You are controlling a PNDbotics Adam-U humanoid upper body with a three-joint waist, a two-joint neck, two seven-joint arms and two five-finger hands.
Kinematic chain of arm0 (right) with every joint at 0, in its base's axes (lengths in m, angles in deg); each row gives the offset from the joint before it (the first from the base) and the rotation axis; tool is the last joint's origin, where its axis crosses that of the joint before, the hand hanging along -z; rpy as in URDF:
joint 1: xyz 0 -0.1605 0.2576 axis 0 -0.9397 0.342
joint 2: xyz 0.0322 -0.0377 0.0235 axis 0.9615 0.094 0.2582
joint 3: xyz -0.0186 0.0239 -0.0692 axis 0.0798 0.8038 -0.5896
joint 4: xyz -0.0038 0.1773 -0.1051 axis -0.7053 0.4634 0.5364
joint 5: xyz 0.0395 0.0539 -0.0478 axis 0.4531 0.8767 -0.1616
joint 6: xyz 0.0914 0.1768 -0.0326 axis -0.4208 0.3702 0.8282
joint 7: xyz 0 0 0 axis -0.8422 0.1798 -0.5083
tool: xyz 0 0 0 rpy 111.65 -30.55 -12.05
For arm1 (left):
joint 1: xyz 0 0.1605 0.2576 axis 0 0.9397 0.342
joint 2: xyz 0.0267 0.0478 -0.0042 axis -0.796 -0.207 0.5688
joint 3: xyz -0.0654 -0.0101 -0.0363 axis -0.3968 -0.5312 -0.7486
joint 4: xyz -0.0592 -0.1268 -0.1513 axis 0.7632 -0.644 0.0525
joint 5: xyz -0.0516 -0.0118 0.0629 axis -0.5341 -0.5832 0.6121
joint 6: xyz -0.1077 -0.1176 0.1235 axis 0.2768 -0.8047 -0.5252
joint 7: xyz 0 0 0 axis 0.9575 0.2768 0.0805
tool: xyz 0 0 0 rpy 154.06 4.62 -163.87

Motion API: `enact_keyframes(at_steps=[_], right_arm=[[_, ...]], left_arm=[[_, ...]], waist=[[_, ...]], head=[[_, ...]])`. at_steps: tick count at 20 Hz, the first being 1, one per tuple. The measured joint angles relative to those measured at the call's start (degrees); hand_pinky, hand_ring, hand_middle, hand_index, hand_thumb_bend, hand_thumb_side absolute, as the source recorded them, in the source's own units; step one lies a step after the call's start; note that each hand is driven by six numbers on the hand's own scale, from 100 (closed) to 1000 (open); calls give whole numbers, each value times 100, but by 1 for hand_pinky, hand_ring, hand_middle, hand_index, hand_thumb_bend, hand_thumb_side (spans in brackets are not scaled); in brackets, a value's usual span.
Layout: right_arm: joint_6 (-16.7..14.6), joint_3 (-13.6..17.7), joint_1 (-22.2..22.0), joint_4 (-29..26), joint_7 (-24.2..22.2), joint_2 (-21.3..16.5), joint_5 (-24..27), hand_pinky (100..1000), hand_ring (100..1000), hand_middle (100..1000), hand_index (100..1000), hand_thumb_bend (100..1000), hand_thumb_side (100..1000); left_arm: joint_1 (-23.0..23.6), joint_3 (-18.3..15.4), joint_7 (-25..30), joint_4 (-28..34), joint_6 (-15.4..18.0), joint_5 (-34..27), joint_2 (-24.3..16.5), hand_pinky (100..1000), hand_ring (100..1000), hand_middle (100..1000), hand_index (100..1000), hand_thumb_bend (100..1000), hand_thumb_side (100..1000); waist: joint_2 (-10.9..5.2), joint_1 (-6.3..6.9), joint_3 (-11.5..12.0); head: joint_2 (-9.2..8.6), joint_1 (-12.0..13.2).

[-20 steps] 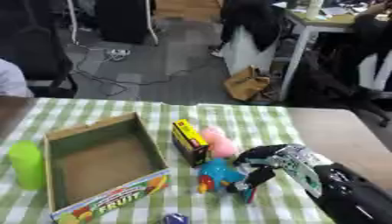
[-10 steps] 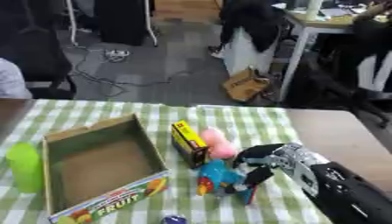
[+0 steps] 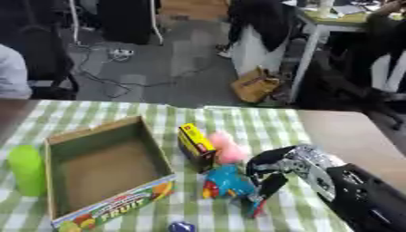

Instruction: Pick up objects on the table and place them in the box.

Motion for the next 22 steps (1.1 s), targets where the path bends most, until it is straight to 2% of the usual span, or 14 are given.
enact_keyframes(at_steps=[1,5,10,11,13,14,15,16,17,18,19,22], right_arm=[[27,-22,-1,-50,-27,-14,42,911,607,298,438,511,755],[116,-59,-16,-174,-114,-18,172,900,588,293,440,496,760],[243,-57,-7,-175,-98,-16,219,890,598,335,485,460,783],[296,-56,-7,-173,-48,-14,221,860,579,340,505,398,821],[469,-52,-5,-155,100,-6,221,744,515,352,517,399,820],[569,-52,-1,-153,175,8,216,721,508,354,519,399,819],[649,-55,7,-153,229,34,200,481,461,373,525,380,808],[718,-59,8,-153,277,55,165,481,461,373,525,380,808],[765,-60,8,-154,310,77,131,305,436,405,524,344,785],[793,-64,8,-154,330,97,94,305,436,405,524,344,785],[810,-66,8,-154,346,108,59,229,404,437,539,320,775],[826,-61,9,-153,360,145,7,214,387,453,584,325,771]], left_arm=[[1,0,0,0,0,0,0,878,904,911,935,176,1000],[3,0,-2,0,1,4,-1,878,904,910,935,176,1000],[3,0,-6,0,3,7,-1,879,904,909,935,177,1000],[3,0,-8,0,4,8,-1,879,904,909,935,177,1000],[3,0,-9,0,4,11,-1,878,906,909,934,182,1000],[3,0,-9,0,4,13,-1,878,906,909,934,182,1000],[3,0,-9,0,4,15,-1,879,906,907,934,183,1000],[3,0,-9,0,4,16,-1,879,906,907,934,183,1000],[3,0,-8,0,5,16,0,881,906,906,930,183,1000],[3,0,-8,0,5,16,0,881,906,906,930,183,1000],[3,0,-8,0,5,16,0,882,906,904,926,182,1000],[3,0,-9,0,5,16,0,884,906,903,924,183,1000]], waist=[[-11,0,0],[-66,0,-6],[-66,0,-5],[-66,0,-5],[-66,0,-5],[-67,0,-5],[-67,0,-3],[-68,0,3],[-68,0,4],[-68,0,5],[-68,0,7],[-69,0,9]], head=[[2,1],[28,9],[49,15],[49,15],[52,14],[62,13],[74,11],[84,5],[91,-1],[92,-4],[92,-5],[92,-9]])
